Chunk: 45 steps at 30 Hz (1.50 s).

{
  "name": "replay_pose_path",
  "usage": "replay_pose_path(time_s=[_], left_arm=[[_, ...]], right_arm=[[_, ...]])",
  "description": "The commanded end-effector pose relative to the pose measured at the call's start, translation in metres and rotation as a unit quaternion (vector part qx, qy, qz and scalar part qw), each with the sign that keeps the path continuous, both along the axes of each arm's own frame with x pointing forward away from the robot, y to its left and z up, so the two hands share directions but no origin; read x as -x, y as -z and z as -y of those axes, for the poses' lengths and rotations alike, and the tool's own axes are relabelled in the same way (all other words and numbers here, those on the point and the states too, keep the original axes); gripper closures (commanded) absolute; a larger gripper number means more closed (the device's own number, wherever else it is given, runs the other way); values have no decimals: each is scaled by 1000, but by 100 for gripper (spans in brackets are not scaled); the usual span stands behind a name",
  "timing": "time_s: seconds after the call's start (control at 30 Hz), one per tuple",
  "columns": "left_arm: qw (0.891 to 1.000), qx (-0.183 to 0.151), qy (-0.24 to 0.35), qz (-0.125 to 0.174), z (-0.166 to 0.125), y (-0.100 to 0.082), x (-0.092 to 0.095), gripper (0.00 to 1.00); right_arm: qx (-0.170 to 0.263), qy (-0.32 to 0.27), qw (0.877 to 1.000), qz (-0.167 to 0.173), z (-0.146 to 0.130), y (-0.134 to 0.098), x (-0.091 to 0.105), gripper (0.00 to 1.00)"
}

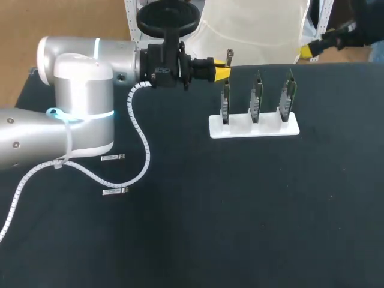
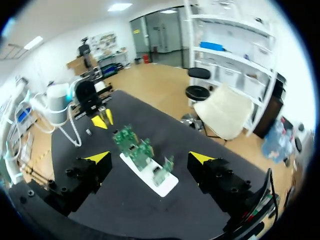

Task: Pick up the optical module with the left hand, and insert it into the network port with the right hand.

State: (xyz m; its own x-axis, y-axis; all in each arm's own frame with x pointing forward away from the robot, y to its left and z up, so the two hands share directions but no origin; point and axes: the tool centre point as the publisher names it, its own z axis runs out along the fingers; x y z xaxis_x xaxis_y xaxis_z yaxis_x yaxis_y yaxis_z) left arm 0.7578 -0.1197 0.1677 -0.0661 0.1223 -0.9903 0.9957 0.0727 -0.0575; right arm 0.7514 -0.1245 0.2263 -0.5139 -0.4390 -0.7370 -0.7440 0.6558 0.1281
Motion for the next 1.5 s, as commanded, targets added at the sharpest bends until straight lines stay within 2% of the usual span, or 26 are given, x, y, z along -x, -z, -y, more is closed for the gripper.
replay_pose_path(time_s=[0.03, 0.27, 0.47, 0.53, 0.8, 1.0, 1.5], left_arm=[[1000, 1, -5, 2, 0, 0, 3, 100], [1000, 1, -5, 2, 0, 0, 3, 100], [1000, 1, -5, 2, 0, 0, 3, 100], [1000, 1, -5, 2, 0, 0, 3, 100], [1000, 1, -5, 2, 0, 0, 3, 100], [1000, 1, -5, 2, 0, 0, 3, 100], [1000, 1, -5, 2, 0, 0, 3, 100]], right_arm=[[-73, -339, 932, -102, -21, -5, -13, 0], [-60, -438, 889, -119, -53, 0, 3, 0], [-47, -476, 870, -120, -67, 7, 12, 0], [-51, -495, 859, -119, -72, 6, 13, 0], [-57, -537, 835, -106, -100, 4, 11, 0], [-67, -539, 834, -101, -113, 9, 10, 0], [-99, -463, 879, -60, -128, 15, 5, 0]])
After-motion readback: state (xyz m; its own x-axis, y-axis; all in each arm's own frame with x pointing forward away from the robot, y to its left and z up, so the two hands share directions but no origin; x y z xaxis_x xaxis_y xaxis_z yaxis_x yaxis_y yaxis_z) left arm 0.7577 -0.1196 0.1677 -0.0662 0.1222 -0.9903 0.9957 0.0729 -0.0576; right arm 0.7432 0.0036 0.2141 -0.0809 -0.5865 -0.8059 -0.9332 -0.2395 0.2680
